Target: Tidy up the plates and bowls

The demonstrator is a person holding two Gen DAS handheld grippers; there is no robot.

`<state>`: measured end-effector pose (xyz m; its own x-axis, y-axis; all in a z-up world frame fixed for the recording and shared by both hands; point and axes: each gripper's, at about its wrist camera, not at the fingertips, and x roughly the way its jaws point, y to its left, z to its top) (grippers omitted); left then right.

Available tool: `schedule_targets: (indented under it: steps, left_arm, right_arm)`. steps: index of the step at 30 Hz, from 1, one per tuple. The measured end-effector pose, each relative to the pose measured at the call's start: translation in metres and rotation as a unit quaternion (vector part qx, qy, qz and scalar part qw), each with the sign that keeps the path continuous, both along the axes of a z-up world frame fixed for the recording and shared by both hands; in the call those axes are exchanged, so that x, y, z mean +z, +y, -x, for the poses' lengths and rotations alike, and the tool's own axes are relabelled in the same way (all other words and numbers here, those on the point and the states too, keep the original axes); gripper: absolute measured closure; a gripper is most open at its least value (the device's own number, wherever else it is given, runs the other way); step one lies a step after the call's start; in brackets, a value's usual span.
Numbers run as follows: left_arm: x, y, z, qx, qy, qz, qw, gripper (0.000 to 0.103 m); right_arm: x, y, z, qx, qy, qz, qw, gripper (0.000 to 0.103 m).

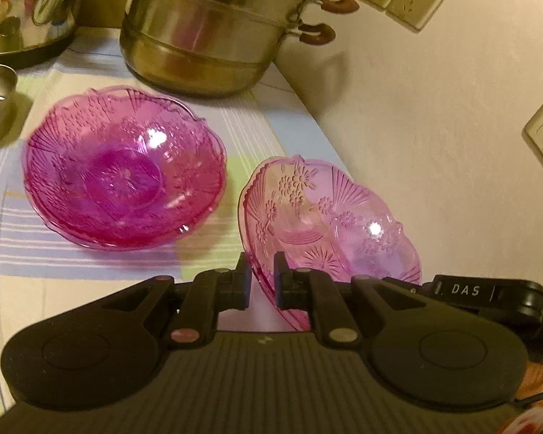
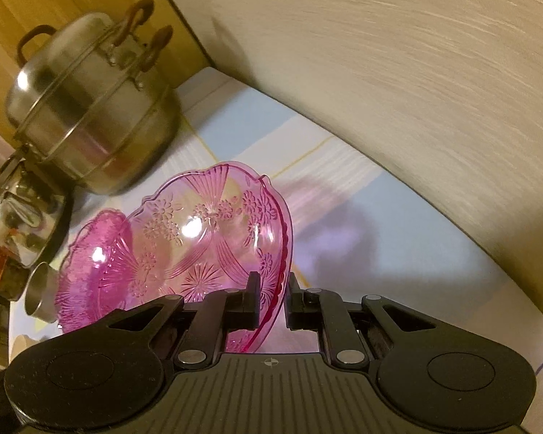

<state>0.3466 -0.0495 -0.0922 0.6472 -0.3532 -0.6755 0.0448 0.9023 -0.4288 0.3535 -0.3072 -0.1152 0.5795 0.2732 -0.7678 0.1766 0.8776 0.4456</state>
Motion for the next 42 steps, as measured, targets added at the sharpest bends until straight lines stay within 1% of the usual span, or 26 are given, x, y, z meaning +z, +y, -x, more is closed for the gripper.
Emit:
schedule_targets:
  steps: [11, 21, 27, 32, 42]
  left_arm:
    - [0.014, 0.013, 0.002, 0.015, -0.023, -0.009, 0.9996, 0.092]
    - [0.025, 0.035, 0.002, 0.035, -0.037, -0.012, 0.9986, 0.093]
    - [0.030, 0.047, 0.002, 0.047, -0.044, -0.020, 0.9977, 0.093]
    - [0.033, 0.062, 0.002, 0.062, -0.044, -0.017, 0.9970, 0.093]
    - [0.035, 0.089, 0.003, 0.086, -0.043, -0.023, 0.9951, 0.092]
  right_arm:
    - [0.013, 0.016, 0.000, 0.012, -0.026, -0.006, 1.000, 0.091]
    - [0.029, 0.039, -0.003, 0.031, -0.055, 0.005, 0.998, 0.091]
    - [0.033, 0.054, -0.008, 0.041, -0.062, 0.004, 0.997, 0.091]
    - [0.036, 0.068, -0.013, 0.054, -0.067, 0.001, 0.996, 0.091]
    - [0.037, 0.098, -0.026, 0.078, -0.072, 0.001, 0.994, 0.091]
